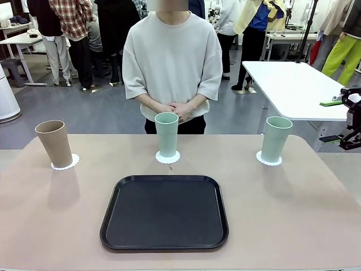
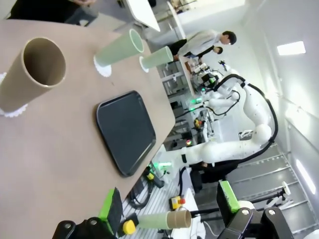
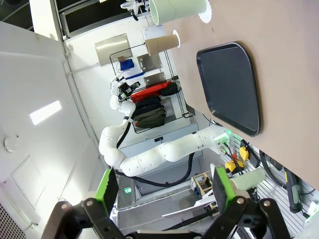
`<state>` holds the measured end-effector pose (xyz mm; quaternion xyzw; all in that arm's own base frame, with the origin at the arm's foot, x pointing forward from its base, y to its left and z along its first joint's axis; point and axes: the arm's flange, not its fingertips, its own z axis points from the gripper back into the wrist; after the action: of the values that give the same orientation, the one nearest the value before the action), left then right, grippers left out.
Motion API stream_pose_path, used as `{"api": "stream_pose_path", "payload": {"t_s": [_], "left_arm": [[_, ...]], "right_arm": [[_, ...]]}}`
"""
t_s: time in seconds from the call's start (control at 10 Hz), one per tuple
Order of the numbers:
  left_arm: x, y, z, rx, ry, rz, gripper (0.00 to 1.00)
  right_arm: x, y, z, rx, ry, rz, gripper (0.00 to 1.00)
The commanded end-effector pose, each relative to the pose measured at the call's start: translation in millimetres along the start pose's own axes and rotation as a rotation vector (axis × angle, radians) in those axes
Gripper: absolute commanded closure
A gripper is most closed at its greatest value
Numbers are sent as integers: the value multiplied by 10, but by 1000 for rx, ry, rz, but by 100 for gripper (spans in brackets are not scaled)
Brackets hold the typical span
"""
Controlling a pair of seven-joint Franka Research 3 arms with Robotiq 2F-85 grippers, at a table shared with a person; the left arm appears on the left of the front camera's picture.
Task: Place coasters on the table and set cups on them.
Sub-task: Take one Reusable plastic cup from the Flat Tray and place it on a coaster set by the human.
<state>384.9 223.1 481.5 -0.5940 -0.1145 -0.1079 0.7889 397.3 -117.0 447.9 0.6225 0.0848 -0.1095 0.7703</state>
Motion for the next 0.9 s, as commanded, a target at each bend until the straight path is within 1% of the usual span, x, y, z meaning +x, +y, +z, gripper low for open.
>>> {"api": "stream_pose_path", "payload": {"t_s": [0.0, 0.8], "left_arm": [[-2, -6, 40, 11, -12, 10, 0], [-2, -6, 40, 11, -12, 10, 0]], "right_arm": [[4, 15, -9, 22, -1, 4, 0], [4, 15, -9, 22, -1, 4, 0]]}}
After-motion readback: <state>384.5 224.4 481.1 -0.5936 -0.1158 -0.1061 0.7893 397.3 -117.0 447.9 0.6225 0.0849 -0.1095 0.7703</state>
